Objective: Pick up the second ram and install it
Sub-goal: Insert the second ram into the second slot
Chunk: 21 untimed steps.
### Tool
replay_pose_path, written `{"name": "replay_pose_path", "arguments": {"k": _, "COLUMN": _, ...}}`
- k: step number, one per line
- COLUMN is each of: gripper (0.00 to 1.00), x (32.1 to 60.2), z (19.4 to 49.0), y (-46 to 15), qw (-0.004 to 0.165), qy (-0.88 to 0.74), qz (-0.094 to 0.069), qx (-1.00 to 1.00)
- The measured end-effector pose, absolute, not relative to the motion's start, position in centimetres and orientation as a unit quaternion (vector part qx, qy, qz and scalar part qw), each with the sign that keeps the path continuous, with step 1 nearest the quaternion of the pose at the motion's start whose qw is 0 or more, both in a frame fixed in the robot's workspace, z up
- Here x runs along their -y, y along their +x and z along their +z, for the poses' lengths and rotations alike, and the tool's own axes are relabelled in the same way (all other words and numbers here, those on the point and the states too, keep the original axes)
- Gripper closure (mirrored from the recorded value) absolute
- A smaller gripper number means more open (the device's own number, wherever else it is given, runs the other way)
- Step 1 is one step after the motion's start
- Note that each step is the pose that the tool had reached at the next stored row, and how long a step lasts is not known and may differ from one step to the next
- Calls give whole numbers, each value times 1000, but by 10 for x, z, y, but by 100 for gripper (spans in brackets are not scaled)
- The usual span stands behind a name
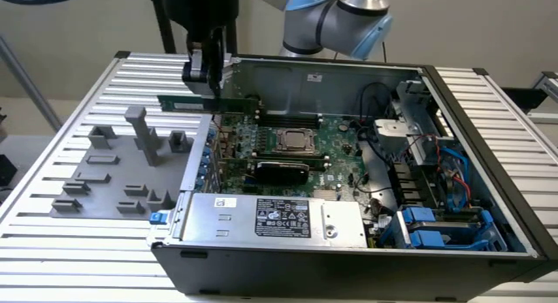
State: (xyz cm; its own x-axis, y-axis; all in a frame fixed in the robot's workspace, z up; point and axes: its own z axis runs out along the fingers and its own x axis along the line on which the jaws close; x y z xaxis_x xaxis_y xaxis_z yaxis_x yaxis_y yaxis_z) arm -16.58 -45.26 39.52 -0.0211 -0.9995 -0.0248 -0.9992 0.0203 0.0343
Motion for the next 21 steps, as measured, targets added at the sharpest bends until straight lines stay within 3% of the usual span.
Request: {"name": "replay_pose_path", "arguments": {"k": 21, "gripper": 100, "x": 448, "z": 386, "y": -70, "qw": 1, "qy": 700, "qz": -25, "qx": 714}}
